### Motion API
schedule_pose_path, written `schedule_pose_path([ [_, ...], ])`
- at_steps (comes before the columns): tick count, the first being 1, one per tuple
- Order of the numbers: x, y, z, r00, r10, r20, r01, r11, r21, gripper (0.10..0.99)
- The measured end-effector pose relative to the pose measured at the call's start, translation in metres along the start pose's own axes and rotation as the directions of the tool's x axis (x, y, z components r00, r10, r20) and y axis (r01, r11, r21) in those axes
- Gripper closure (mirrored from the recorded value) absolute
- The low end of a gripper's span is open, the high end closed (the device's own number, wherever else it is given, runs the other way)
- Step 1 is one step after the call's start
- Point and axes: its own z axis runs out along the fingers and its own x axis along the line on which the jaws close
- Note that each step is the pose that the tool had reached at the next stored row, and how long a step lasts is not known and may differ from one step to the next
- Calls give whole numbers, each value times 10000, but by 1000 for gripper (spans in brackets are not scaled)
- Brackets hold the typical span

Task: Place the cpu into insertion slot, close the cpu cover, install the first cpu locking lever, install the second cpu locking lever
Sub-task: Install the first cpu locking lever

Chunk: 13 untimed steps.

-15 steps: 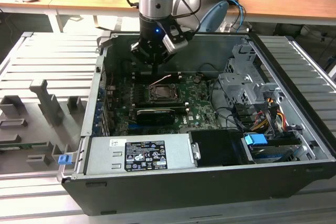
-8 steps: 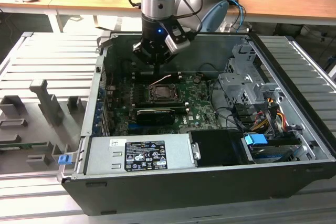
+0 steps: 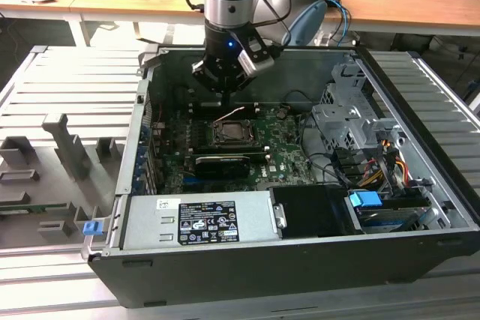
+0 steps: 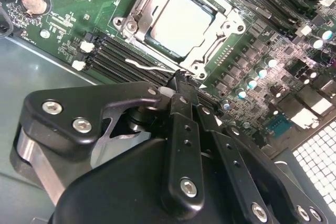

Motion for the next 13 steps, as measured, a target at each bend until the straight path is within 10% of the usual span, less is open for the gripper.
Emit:
schedule_pose_path([
  [13,-60,-4,5,10000,0,1,0,10000,-1,980],
])
